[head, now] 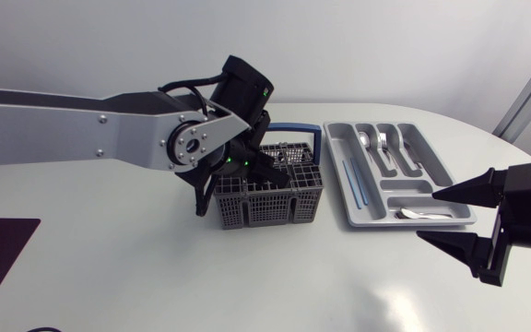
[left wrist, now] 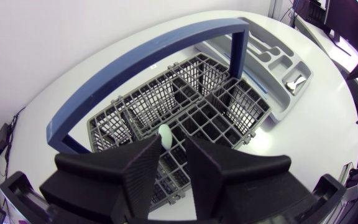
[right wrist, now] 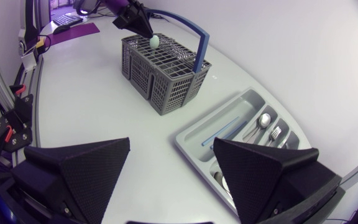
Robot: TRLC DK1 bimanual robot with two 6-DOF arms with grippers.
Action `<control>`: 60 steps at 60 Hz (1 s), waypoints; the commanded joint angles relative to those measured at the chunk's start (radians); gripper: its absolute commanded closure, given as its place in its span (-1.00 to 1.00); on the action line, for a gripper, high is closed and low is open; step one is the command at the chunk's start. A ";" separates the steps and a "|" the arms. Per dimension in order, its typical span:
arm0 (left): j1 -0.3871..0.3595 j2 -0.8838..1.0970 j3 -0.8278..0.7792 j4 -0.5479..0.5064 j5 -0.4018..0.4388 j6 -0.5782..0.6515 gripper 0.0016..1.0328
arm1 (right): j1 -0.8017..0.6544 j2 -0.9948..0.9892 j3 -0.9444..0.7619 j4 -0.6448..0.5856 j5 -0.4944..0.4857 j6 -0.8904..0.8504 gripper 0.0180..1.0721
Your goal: Unload the cutlery basket into the drawer organizer.
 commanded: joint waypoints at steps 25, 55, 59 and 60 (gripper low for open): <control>0.010 0.095 0.009 0.060 -0.013 -0.027 0.56 | 0.004 -0.006 -0.034 -0.010 0.008 -0.005 -0.84; 0.020 -0.016 0.002 0.000 -0.016 -0.024 0.25 | 0.001 0.002 -0.037 -0.011 0.013 -0.025 -0.84; 0.025 -0.023 0.000 -0.001 -0.016 -0.024 0.25 | 0.001 0.003 -0.035 -0.010 0.015 -0.025 -0.84; 0.025 -0.023 0.000 -0.001 -0.016 -0.024 0.25 | 0.001 0.003 -0.034 -0.010 0.015 -0.025 -0.84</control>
